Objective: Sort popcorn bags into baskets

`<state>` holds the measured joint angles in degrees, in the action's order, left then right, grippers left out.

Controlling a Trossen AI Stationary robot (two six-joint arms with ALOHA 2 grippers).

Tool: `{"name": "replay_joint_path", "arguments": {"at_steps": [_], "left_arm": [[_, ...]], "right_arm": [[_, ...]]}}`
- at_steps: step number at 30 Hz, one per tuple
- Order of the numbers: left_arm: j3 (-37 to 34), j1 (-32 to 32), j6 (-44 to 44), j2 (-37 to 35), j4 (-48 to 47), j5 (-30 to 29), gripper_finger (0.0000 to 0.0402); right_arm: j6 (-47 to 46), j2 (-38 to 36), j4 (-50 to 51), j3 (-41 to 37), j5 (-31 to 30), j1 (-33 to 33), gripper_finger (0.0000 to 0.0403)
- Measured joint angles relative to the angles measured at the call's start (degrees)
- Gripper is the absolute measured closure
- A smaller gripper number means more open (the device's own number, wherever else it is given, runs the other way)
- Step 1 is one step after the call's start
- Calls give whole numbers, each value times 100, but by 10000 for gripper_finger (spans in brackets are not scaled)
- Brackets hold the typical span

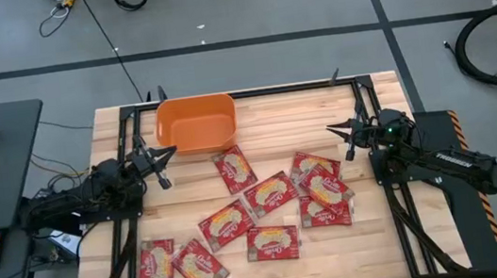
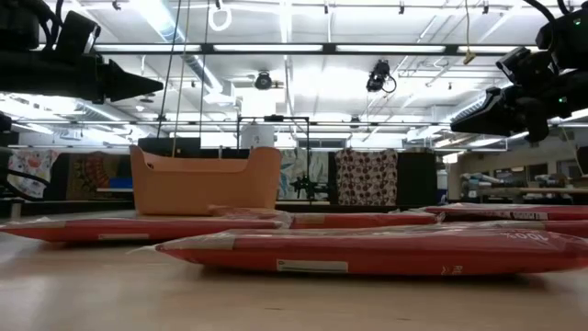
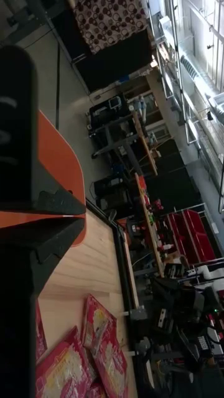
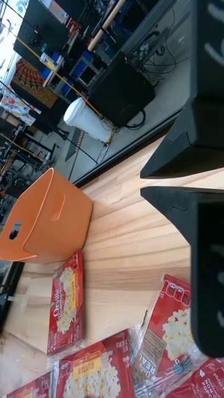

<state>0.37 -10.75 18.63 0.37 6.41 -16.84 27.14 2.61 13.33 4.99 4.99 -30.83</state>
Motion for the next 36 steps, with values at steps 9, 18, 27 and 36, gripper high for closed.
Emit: {"name": "replay_joint_path", "arguments": {"at_steps": [9, 18, 27, 36], "left_arm": [[0, -1, -2, -1, 0, 0, 377], [1, 1, -228, 1, 22, 61, 377], [-1, 1, -4689, 1, 63, 156, 377], [1, -1, -6035, -1, 322, -106, 377]], "right_arm": [[-1, 0, 1, 0, 0, -1, 365], [1, -1, 1, 0, 0, -1, 365], [0, -2, -3, 1, 0, -1, 365], [1, -1, -9, 1, 0, -1, 365]]}}
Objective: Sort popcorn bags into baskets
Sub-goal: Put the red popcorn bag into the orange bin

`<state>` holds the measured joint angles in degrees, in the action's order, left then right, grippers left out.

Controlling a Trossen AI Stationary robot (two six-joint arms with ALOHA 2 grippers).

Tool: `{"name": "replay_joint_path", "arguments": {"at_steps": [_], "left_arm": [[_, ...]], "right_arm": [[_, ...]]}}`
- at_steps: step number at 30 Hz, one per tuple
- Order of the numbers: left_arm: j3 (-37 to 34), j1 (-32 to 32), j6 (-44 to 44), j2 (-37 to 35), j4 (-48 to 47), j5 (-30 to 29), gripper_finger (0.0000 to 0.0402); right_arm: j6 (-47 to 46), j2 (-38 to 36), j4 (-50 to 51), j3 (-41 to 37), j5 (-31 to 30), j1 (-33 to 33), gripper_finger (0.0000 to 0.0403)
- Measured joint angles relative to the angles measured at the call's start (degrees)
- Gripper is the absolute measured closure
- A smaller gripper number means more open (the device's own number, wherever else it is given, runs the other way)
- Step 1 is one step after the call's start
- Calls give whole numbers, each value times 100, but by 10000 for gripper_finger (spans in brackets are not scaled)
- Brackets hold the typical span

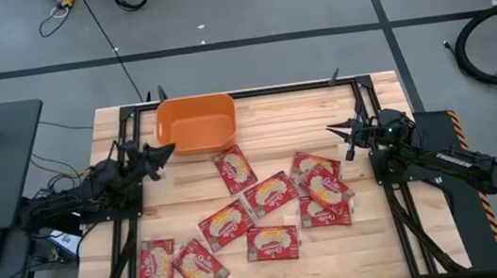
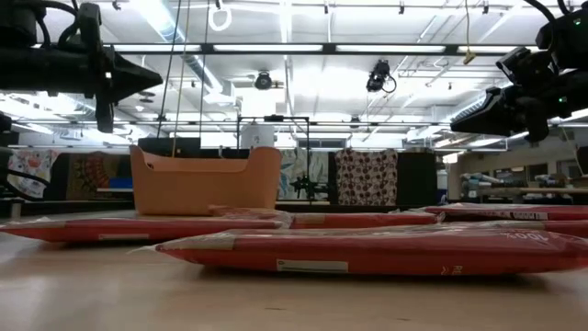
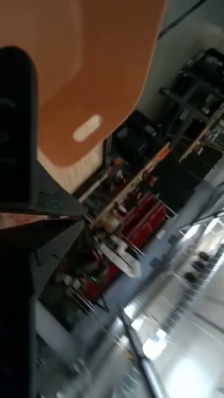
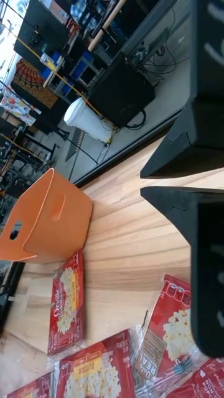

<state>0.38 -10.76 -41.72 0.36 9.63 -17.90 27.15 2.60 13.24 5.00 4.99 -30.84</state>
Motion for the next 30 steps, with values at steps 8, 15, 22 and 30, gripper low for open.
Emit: {"name": "replay_joint_path", "arguments": {"at_steps": [8, 15, 22, 30], "left_arm": [[0, 0, -2110, 0, 102, -46, 377], [0, 2, -2363, 0, 631, -598, 377], [-1, 0, -2060, 0, 1220, -1072, 377], [-2, 0, -1246, 0, 2231, -786, 377]], "right_arm": [[367, 0, -200, 1, -415, 0, 365], [-294, 1, -664, 0, 142, 1, 365], [-2478, 1, -2185, -1, 212, 1, 365], [-6458, 63, -3207, 1, -1131, 1, 365]]}}
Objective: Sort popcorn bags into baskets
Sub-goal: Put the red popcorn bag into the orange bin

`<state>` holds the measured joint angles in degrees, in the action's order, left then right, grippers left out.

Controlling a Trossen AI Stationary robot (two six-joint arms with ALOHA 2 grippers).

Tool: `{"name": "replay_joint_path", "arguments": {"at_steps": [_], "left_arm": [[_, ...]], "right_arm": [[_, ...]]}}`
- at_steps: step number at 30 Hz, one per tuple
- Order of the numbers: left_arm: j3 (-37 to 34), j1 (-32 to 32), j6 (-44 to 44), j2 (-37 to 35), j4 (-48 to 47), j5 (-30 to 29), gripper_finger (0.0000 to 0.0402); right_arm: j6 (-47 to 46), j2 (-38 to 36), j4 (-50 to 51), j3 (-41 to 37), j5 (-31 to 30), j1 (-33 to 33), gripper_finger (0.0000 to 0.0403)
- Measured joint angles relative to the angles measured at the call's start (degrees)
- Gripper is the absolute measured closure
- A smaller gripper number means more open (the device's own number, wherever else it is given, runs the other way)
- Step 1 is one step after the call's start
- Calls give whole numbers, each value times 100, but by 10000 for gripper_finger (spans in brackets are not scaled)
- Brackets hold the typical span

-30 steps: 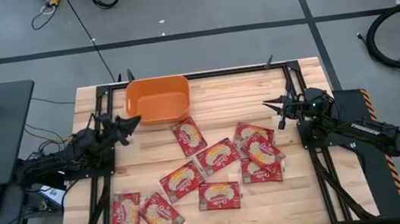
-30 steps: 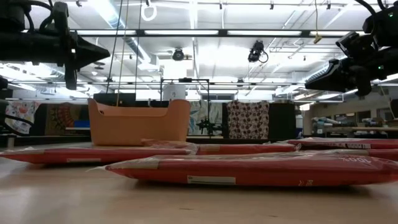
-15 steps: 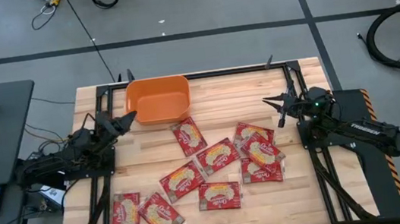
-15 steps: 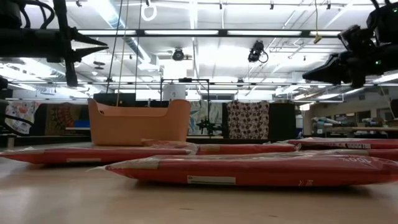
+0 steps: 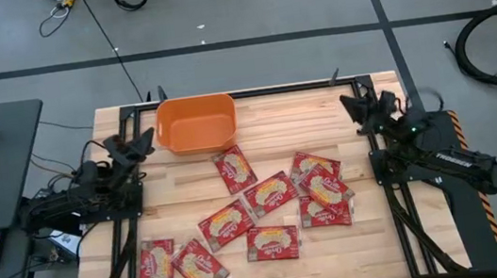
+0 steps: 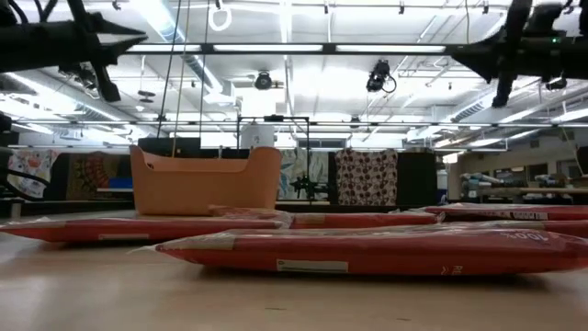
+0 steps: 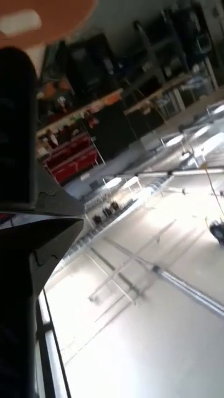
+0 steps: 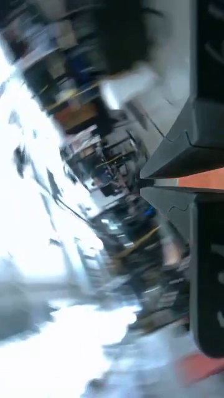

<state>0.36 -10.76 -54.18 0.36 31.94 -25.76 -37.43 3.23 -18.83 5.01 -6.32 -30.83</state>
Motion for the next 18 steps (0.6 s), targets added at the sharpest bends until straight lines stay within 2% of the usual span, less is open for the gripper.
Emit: {"name": "replay_joint_path", "arguments": {"at_steps": [3, 6, 9, 11, 15, 18], "left_arm": [[3, 0, 82, 0, 112, -18, 377], [35, 0, 83, 52, 88, -25, 377], [180, 0, 86, 196, 86, 242, 377], [292, 0, 84, 339, 99, 485, 377], [562, 0, 49, 710, 77, 1012, 377], [822, 2, -97, 1032, -102, 1309, 377]], "right_arm": [[-1657, 192, 176, 0, -305, 0, 365], [-2575, 535, 204, 0, -206, 0, 365], [-3330, 965, 7, 0, -122, 0, 365], [-3592, 1249, -240, 0, -114, 0, 365], [-3333, 1727, -1015, 0, -202, 0, 365], [-3506, 2007, -1688, 0, -259, 0, 365]]}}
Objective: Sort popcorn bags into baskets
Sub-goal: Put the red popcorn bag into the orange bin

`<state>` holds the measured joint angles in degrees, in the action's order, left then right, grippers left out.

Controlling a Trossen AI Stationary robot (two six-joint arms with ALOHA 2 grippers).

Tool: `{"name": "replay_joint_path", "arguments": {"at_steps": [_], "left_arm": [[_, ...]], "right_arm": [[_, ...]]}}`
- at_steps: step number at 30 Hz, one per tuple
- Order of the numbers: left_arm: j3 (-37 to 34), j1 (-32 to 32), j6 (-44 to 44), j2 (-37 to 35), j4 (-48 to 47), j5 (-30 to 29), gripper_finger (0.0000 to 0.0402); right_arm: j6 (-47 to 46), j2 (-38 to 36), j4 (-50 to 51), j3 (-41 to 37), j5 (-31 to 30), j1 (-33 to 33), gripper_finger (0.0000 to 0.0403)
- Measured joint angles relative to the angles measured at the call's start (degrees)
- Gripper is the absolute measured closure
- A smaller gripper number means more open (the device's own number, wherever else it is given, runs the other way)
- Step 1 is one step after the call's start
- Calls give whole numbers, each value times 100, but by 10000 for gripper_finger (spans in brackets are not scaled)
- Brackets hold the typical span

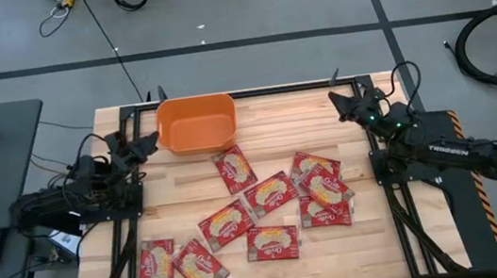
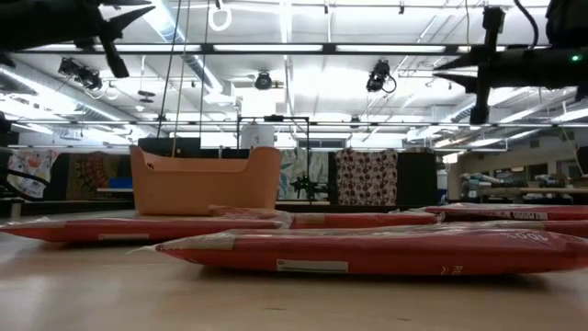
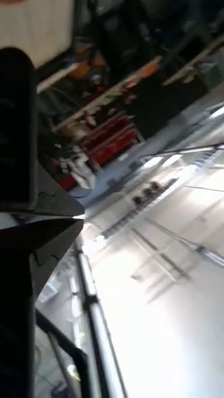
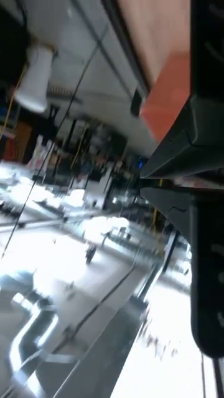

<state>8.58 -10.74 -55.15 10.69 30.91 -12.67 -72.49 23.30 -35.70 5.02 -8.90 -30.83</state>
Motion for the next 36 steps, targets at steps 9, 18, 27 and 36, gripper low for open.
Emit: {"name": "replay_joint_path", "arguments": {"at_steps": [9, 18, 27, 36], "left_arm": [[727, 0, 619, 942, -871, 291, 377], [1231, -2, 973, 1516, -1094, 237, 366], [1506, -2, 920, 1714, -1157, 183, 308], [2009, -2, 998, 1766, -2306, 208, 305]], "right_arm": [[-653, 730, -1671, 1, 716, 2, 365], [-498, 1311, -1765, 666, 718, 281, 365], [758, 2138, -73, 2221, 2951, 491, 371], [3403, 3202, 5211, 4344, 2882, 1157, 378]]}}
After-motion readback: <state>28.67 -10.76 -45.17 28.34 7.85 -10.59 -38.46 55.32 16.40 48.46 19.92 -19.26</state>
